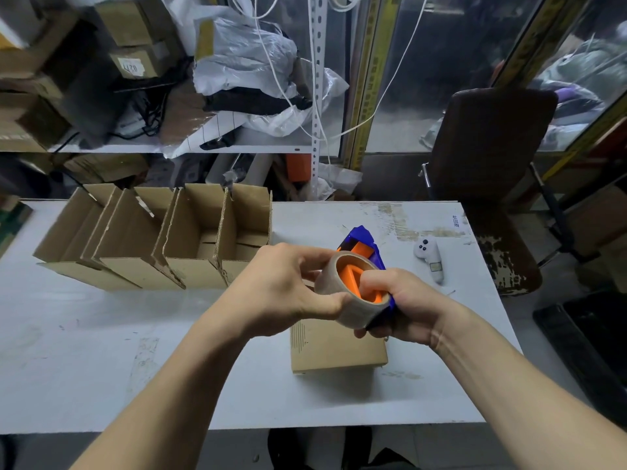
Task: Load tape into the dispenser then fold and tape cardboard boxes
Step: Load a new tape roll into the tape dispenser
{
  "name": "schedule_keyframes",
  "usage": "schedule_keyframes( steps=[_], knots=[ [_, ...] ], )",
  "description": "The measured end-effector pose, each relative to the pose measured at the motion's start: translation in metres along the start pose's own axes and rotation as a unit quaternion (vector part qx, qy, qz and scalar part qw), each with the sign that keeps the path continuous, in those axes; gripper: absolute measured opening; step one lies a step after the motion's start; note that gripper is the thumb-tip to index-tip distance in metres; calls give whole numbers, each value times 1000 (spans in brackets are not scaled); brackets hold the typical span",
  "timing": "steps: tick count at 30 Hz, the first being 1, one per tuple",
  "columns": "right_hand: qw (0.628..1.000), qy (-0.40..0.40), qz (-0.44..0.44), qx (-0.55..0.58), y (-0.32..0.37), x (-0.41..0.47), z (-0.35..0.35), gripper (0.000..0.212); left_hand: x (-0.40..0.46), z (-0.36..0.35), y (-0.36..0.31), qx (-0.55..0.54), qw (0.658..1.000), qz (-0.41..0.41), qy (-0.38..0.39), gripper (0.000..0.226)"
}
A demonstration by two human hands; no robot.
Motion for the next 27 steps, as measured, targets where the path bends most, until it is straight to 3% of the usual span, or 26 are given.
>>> schedule_keyframes(
  steps=[6,10,13,14,16,18,20,23,27],
  knots=[
    [1000,12,6,-7,1,-3,1,32,0,3,5,-7,1000,-3,-4,37],
    [1000,27,3,8,1,-4,-3,21,1,6,10,-27,999,11,-27,33],
    [998,26,-18,57,-1,-3,-9,31,4,6,11,-35,999,8,-21,34],
    [996,24,-18,79,0,-1,-10,33,4,2,8,-31,1000,-3,-2,42],
    [994,31,-9,105,4,1,-15,32,1,-4,5,28,1000,-4,9,82],
    [996,42,-4,75,9,-2,-19,29,0,1,5,109,993,-2,-35,97],
    [997,61,-4,38,14,-10,-19,36,2,9,4,91,995,-23,-46,86],
    [995,93,-17,23,18,-21,-22,40,4,9,7,-7,998,-58,30,77],
    [999,31,21,15,19,-14,-16,26,3,5,8,-56,995,-70,42,69]
  ],
)
Point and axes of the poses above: each hand's wrist, its own x-axis towards the middle knuckle, its own z-axis out of the back of the hand, y = z × x, the point moved 8 cm from there along x, towards the middle knuckle, and after that the axes turned 15 degrees about x, right-handed, at the moved point
